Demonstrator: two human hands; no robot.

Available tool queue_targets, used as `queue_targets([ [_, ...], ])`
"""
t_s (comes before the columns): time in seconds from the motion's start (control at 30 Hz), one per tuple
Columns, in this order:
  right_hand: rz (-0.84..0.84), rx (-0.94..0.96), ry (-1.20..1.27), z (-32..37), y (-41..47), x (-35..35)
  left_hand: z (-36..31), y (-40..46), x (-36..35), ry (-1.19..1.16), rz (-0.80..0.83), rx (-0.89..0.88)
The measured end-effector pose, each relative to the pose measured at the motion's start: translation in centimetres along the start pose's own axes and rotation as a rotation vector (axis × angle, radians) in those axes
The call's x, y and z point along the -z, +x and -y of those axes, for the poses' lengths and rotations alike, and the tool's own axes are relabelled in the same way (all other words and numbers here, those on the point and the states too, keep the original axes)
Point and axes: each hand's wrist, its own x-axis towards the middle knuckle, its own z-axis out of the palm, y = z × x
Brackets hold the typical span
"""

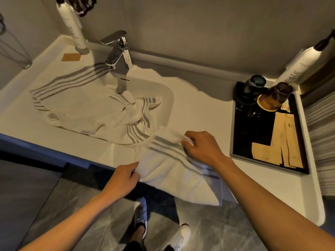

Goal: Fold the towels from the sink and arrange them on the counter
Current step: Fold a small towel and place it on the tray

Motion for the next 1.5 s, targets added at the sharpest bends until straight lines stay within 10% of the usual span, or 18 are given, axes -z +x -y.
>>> queue_targets([
  [0.23, 0.276, 0.123, -0.195, 0.6, -0.8, -3.7, -3.8, 5.9, -0.6, -0.037, -0.162, 0.003],
  [0.5, 0.483, -0.255, -0.27, -3.6, -3.5, 0.3, -8.1, 12.1, -1.5, 0.617, 0.154, -0.578],
  [0.67, 0.105, -0.226, -0.078, -3.2, -1.6, 5.8, -14.1, 12.7, 1.3, 0.556, 0.291, -0.517],
  [0.9, -0.327, 0.111, -0.491, 2.5, 1.4, 21.1, -26.3, 14.1, 7.9, 0.474, -0.305, -0.825],
  [1.03, -0.505, 0.185, -0.542, 3.5, 0.3, 22.9, -28.3, 11.7, 12.3, 0.656, -0.384, -1.101],
  [1.3, 0.406, -0.059, -0.255, 0.9, -5.7, 5.1, -13.0, 7.0, 3.9, 0.917, 0.398, -0.569],
  [1.5, 0.815, -0.284, -0.085, -2.2, -7.6, 1.1, -7.3, 6.1, 1.7, 0.603, 0.57, -0.293],
])
